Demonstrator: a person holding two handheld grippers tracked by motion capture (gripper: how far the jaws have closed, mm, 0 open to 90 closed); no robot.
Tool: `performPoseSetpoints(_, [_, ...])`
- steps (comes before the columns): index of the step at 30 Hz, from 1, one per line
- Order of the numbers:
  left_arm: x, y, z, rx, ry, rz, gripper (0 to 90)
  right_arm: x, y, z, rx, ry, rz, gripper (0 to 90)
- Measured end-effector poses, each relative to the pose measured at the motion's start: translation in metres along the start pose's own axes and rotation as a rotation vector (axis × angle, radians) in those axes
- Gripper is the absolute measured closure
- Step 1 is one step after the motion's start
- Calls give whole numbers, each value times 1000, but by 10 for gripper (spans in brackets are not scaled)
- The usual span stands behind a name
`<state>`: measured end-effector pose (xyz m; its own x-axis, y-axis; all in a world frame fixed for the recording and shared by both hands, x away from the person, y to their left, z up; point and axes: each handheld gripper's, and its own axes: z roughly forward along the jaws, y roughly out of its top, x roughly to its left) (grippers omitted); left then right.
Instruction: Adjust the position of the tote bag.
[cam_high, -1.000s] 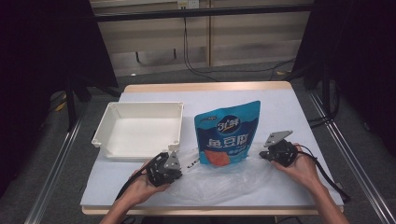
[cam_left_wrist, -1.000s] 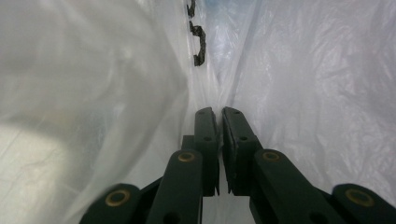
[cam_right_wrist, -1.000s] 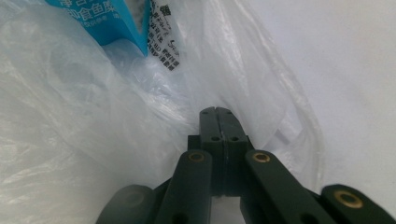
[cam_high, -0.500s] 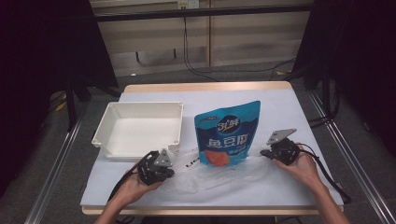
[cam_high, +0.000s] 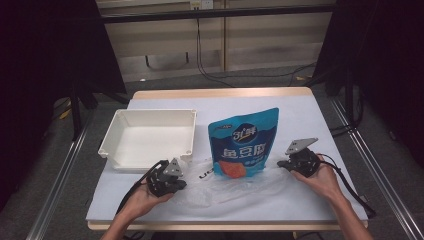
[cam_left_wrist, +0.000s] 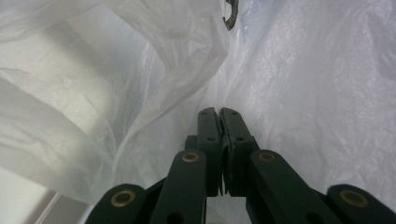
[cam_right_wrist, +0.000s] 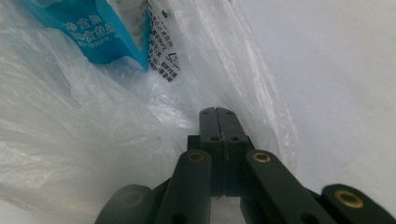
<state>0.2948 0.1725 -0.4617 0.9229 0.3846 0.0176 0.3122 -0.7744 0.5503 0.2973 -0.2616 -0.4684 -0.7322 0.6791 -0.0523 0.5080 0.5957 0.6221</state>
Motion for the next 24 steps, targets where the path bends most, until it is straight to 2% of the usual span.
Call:
performPoseSetpoints(3, [-1, 0, 0, -2, 13, 8, 873, 0, 0, -1, -7, 15, 3, 900])
performPoseSetpoints(4, [-1, 1, 1, 0, 19, 24, 873, 1, 1, -1, -6, 10, -2, 900])
performPoseSetpoints(6, [-2, 4, 2, 18, 29, 34, 875, 2, 1, 2, -4, 27, -4, 900])
performPoseSetpoints(7, [-2, 4, 2, 12, 32, 29, 875, 3, 2, 2, -5, 20, 6, 900])
performPoseSetpoints(9, [-2, 3, 2, 6, 33, 28, 875, 5, 3, 3, -27, 63, 15, 894])
performPoseSetpoints(14, [-1, 3, 2, 7, 28, 27, 874, 7, 2, 6, -15, 106, 4, 900])
performPoseSetpoints(16, [-1, 1, 1, 11, 36, 31, 875, 7, 1, 5, -8, 107, 8, 900])
performPoseSetpoints(19, [1, -1, 0, 5, 30, 23, 881, 8, -2, 0, 20, 79, -29, 900])
performPoseSetpoints(21, [0, 0, -1, 14, 30, 26, 883, 10, -4, -4, 43, 62, -33, 900])
performPoseSetpoints(22, [0, 0, 0, 14, 31, 27, 888, 9, -5, -4, 39, 50, -45, 900])
performPoseSetpoints(24, [-1, -1, -2, 26, 37, 43, 891, 9, -6, -5, 43, 48, -49, 900])
